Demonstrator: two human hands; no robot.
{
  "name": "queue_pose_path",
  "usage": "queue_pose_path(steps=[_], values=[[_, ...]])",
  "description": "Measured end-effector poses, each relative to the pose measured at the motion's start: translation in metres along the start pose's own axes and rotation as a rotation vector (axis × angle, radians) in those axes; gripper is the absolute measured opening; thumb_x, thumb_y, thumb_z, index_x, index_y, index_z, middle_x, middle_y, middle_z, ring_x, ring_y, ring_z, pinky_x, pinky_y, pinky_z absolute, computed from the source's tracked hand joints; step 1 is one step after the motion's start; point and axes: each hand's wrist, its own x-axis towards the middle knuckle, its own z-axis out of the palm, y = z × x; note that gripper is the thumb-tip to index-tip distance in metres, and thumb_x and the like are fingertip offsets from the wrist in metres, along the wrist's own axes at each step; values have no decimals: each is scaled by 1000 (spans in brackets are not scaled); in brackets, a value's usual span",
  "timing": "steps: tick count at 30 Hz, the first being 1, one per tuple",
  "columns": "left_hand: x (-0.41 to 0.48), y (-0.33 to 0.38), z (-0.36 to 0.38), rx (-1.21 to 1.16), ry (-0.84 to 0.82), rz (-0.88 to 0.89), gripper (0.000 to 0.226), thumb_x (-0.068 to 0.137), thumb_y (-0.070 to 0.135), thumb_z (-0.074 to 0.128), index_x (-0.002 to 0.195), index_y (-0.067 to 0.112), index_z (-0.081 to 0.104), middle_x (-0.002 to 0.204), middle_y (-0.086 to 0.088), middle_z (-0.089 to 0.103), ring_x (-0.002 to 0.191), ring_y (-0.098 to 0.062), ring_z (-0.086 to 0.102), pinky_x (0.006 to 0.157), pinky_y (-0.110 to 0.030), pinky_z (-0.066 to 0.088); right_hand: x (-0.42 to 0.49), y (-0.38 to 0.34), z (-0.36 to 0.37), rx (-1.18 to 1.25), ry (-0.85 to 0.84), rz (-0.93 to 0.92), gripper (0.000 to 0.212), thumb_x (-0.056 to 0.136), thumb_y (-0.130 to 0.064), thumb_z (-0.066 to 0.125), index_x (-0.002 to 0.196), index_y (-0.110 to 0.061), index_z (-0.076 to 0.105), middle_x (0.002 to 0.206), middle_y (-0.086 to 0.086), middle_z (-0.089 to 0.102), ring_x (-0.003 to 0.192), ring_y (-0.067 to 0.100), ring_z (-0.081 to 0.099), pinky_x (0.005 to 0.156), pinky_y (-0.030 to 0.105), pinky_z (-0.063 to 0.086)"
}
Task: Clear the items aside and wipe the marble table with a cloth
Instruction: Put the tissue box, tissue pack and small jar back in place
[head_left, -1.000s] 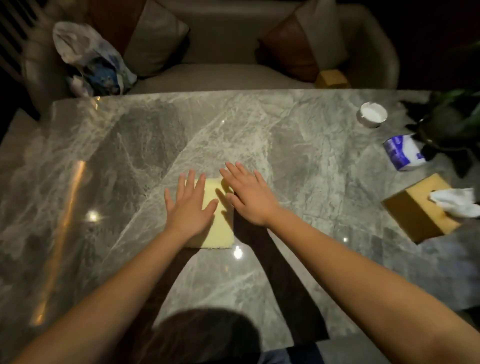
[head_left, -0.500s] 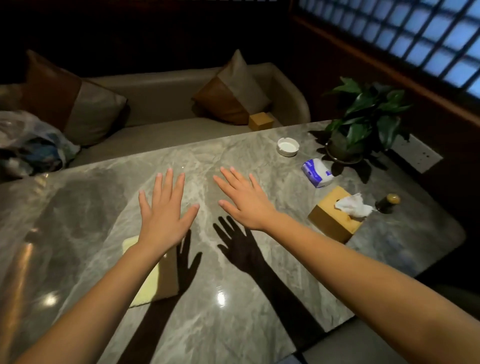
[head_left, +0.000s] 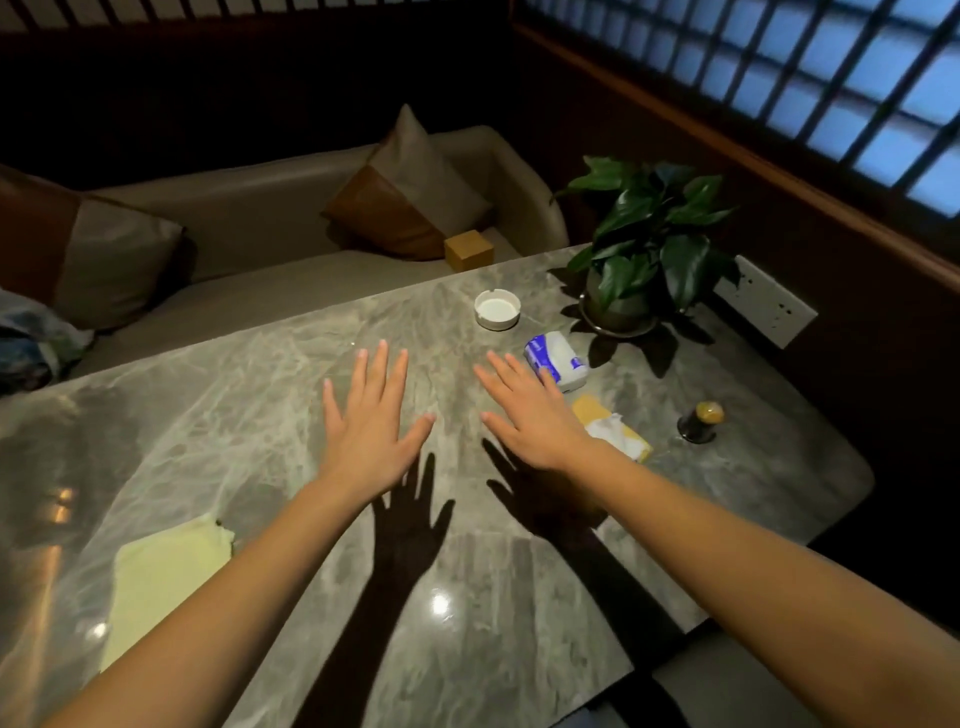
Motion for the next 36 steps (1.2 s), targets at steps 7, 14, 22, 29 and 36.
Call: queue_pose_path(steps=[7, 14, 22, 29, 36], values=[[25, 67, 54, -126, -73, -87, 76, 95, 44, 43, 152, 27, -5, 160, 3, -13, 147, -17, -12, 116, -47, -7, -12, 117, -12, 10, -22, 286, 61, 96, -38, 48, 148, -14, 27, 153, 8, 31, 141, 28, 30, 110, 45, 31], [12, 109, 119, -308, -454, -239, 80, 95, 45, 46, 152, 19, -2, 159, -5, 17, 142, -25, 30, 115, -41, 26, -3, 206, 21, 628, -183, 756, 55, 98, -42, 44, 142, -9, 42, 146, 16, 44, 133, 33, 42, 111, 47, 33], [42, 144, 150, -590, -563, -563, 56, 94, 36, 51, 140, 10, 32, 136, -8, 52, 122, -25, 51, 88, -24, 36, 1, 207, 24, 730, -493, 594, 34, 98, -28, 51, 121, -4, 61, 119, 13, 63, 111, 23, 59, 95, 34, 45], [46, 157, 165, -724, -467, -574, 66, 84, 51, 56, 138, 18, 37, 136, 6, 38, 115, -13, 50, 94, -24, 36, 3, 210, 15, 950, -606, 651, 34, 99, -45, 44, 104, -17, 62, 87, 1, 65, 77, 11, 62, 62, 26, 50], [54, 157, 171, -791, -456, -621, 62, 91, 33, 59, 138, 13, 24, 109, 15, 39, 105, -10, 45, 88, -25, 35, 10, 223, 25, 999, -719, 573, 35, 94, -49, 52, 111, -19, 61, 103, 5, 68, 98, 20, 66, 85, 42, 57]])
